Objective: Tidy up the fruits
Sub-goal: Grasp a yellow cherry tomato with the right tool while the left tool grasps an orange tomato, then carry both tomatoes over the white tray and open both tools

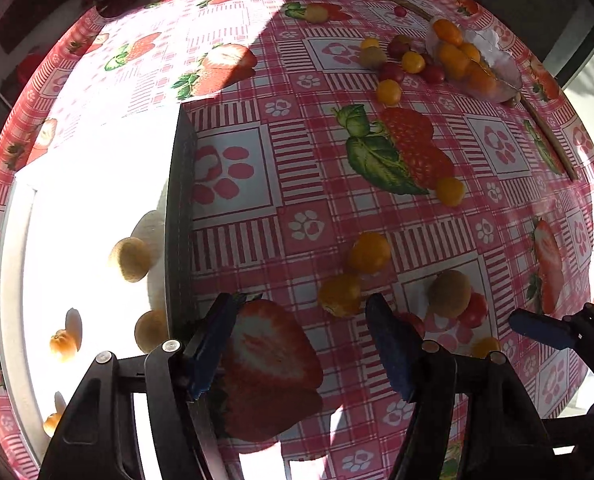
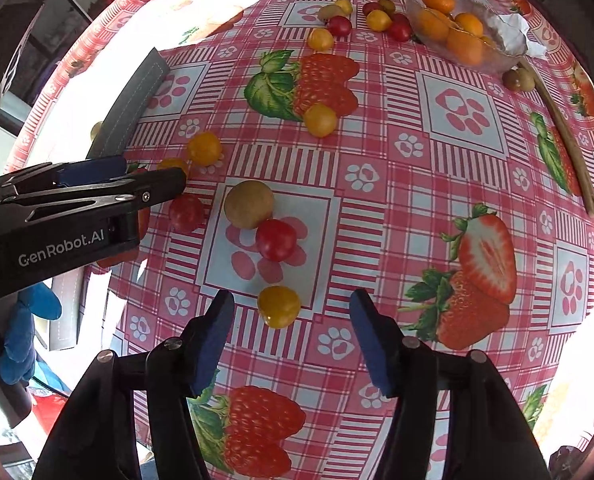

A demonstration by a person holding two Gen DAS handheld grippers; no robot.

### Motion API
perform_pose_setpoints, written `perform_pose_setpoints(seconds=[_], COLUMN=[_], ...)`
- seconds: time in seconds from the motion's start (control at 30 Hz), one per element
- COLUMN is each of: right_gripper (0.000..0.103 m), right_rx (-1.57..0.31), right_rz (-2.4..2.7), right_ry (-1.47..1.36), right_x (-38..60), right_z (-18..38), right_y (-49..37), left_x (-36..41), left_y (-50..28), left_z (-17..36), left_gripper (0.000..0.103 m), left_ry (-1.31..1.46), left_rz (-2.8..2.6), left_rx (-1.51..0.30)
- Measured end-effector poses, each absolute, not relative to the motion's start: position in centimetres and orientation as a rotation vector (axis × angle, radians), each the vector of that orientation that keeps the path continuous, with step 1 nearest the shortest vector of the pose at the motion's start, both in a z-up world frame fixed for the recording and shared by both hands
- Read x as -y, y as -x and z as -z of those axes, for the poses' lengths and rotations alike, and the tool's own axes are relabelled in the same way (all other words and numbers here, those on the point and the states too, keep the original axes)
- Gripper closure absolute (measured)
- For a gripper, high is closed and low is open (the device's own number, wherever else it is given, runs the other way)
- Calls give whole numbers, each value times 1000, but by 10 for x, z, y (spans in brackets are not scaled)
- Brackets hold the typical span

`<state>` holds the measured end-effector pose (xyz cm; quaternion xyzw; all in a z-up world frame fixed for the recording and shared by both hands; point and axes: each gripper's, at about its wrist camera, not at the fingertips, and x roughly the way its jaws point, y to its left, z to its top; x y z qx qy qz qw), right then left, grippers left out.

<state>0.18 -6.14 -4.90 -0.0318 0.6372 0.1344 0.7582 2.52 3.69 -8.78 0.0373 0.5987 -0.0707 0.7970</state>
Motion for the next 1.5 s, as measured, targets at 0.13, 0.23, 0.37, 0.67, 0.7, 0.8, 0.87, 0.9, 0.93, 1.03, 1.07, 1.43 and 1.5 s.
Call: perform_pose_setpoints(seconds=[0.13, 0.23, 0.37, 0.67, 0.7, 0.8, 0.87, 0.9, 0.93, 1.03, 1.07, 1.43, 1.5], right_gripper=[39, 53, 79, 80, 80, 80, 80, 80, 80, 80, 80, 80, 80], right_rx=[-1380, -1371, -1372, -1412, -1414, -1418, -1417, -1415, -1412, -1409, -1408, -1389, -1387], right_rz=[-286, -281, -297, -323, -321, -321, -322, -324, -326, -337, -342, -503, -546], right_ry=[86, 101, 90, -126, -138, -161, -169, -167, -165, -168, -165, -97, -79], right_x=[63, 61, 59, 84, 86, 92, 93, 92, 93, 90, 88, 19, -2], right_z=[48, 49, 49, 44, 43, 40, 36, 33, 31, 25, 23, -1, -3], right_y=[3, 2, 0, -9, -10, -11, -14, -15, -16, -20, -22, -32, -35], left_x=[-23, -23, -18, -31, -32, -34, -43, -45, -50, -61, -69, -144, -156], left_y=[-27, -28, -26, -21, -20, -18, -12, -10, -8, -3, 1, 37, 44], left_z=[91, 90, 87, 76, 73, 62, 53, 50, 47, 41, 37, 31, 35], left_gripper=[33, 42, 77, 81, 81, 81, 81, 81, 81, 81, 81, 81, 81], left_ry=[-122, -106, -122, 41, 46, 50, 51, 56, 65, 91, 101, 188, 196], left_rz=[167, 154, 196, 225, 225, 228, 224, 218, 211, 181, 169, -4, -39], left_rx=[-1253, -1251, -1250, -1277, -1273, -1254, -1239, -1234, -1231, -1220, -1215, -1202, -1210])
